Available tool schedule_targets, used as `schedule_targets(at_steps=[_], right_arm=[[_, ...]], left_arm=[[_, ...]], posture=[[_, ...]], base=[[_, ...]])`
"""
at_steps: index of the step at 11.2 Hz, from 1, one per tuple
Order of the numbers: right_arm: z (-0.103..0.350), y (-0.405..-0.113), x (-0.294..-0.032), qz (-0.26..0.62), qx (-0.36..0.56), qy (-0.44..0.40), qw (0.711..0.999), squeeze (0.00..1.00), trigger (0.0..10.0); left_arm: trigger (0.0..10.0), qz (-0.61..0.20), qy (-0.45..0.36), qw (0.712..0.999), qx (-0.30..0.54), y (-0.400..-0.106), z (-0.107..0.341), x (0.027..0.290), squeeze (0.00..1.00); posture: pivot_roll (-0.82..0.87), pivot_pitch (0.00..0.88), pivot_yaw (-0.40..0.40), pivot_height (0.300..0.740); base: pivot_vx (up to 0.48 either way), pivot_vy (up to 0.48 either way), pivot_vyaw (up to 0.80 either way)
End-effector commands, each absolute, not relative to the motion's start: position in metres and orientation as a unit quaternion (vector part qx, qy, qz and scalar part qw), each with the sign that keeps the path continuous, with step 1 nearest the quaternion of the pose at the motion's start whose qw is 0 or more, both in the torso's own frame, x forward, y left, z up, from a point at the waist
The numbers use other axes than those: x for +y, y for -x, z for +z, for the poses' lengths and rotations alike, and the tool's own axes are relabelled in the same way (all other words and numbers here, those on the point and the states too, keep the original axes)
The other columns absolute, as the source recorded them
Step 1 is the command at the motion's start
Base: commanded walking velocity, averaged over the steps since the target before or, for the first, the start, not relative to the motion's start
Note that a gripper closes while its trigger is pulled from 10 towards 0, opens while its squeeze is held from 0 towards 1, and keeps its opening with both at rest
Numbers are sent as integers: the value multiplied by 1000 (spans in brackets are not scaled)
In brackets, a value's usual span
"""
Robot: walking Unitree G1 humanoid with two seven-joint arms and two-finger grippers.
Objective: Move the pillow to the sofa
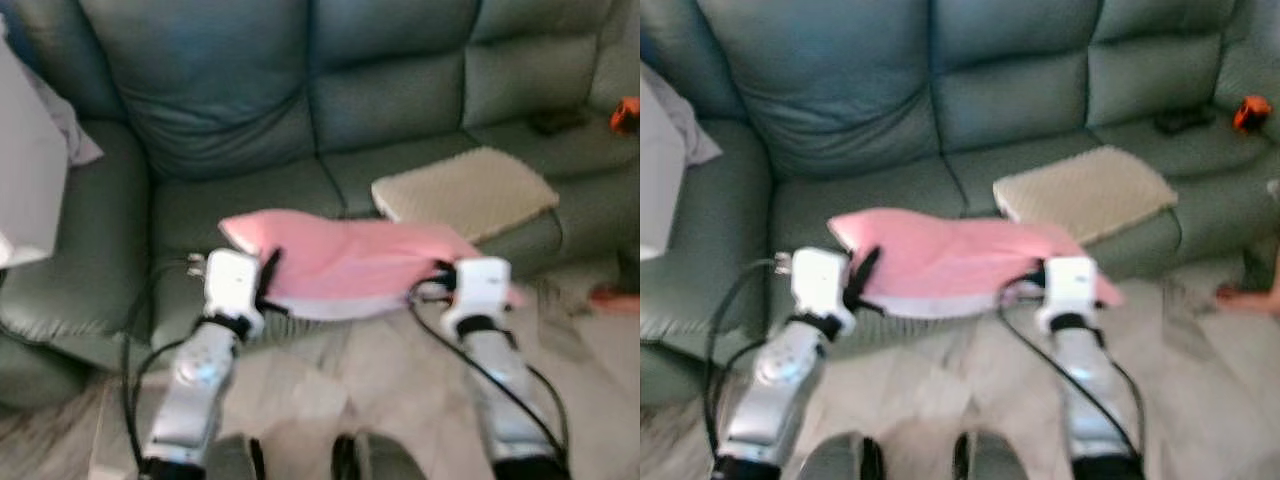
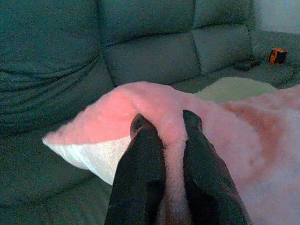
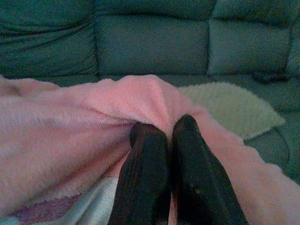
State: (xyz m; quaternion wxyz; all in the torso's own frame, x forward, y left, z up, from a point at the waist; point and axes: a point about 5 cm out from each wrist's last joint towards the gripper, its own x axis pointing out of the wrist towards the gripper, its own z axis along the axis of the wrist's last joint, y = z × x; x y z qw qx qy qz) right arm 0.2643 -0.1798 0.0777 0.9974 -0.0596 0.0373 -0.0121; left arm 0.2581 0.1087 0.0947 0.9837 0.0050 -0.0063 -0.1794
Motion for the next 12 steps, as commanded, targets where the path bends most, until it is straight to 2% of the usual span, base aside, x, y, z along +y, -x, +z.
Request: schedule_targets(at_steps=[1,2,5,7,8,12], right_arm=[[86,-267,-172,-1,17,54,998,0,10000],[86,-266,-170,12,17,66,998,0,10000],[87,-267,-167,15,13,64,998,0,10000],[86,-267,-168,15,15,60,998,0,10000],[86,-266,-167,24,15,58,998,0,10000],[87,-264,-157,54,8,51,997,0,10000]], left_arm=[[10000,-165,-16,986,-12,-259,98,117,0],[10000,-161,-17,987,-13,-260,98,118,0],[10000,-153,-19,988,-11,-262,99,120,0],[10000,-142,-27,989,-13,-263,99,122,0],[10000,-125,-34,991,-17,-264,100,124,0],[10000,-100,-68,992,-22,-267,101,129,0]], posture=[[-55,147,-35,740],[-54,148,-34,740],[-54,147,-32,740],[-56,149,-33,740],[-55,149,-32,740],[-53,148,-30,740]], base=[[465,0,0],[454,0,0],[444,0,775],[381,287,0],[0,0,0],[0,0,752]])
